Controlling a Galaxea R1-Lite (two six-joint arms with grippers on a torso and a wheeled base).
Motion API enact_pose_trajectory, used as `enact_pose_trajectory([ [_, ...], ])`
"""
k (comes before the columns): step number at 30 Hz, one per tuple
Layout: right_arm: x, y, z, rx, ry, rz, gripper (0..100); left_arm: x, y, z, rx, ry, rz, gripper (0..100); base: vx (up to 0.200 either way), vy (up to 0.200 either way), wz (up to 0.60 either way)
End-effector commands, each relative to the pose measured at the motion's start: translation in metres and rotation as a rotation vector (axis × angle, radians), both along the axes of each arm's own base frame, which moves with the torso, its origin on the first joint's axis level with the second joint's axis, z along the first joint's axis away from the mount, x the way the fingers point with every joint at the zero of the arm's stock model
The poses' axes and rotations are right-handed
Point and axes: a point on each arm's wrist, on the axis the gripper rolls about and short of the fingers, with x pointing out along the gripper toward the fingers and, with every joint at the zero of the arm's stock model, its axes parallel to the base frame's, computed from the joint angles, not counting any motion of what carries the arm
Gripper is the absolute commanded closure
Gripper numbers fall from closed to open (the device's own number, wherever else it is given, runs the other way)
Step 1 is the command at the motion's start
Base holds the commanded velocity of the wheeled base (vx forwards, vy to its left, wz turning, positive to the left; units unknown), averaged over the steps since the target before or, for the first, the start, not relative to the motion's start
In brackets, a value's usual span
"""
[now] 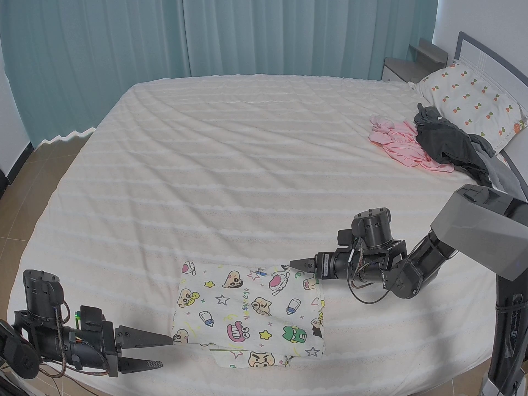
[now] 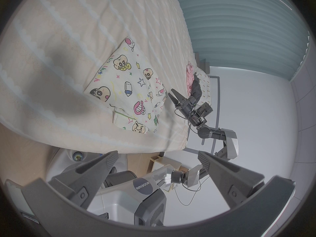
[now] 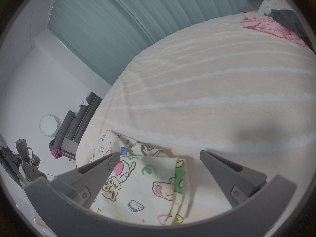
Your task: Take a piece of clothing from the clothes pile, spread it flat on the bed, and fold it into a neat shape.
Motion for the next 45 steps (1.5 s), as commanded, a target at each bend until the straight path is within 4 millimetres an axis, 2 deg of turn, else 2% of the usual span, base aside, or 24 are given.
enact_pose_trajectory([
  [1,0.004,-0.002,-0.007,-0.004,0.011,-0.008,0,-0.001,0.0,-0.002,0.003,0.008,-0.001,0,0.0,0.0,0.0],
  [17,-0.006,0.009,-0.013,0.017,0.054,0.04,0,0.0,0.001,-0.003,0.004,0.011,0.006,0,0.0,0.0,0.0],
  [18,-0.009,0.01,-0.013,0.031,0.07,0.048,100,0.0,0.001,-0.003,0.004,0.01,0.006,0,0.0,0.0,0.0],
  [35,0.003,0.002,-0.004,0.154,0.033,-0.004,100,-0.001,0.002,-0.004,0.016,-0.002,0.0,0,0.0,0.0,0.0],
  [45,0.009,-0.009,-0.004,0.16,0.026,-0.041,100,-0.001,0.004,-0.004,0.016,-0.002,0.011,0,0.0,0.0,0.0],
])
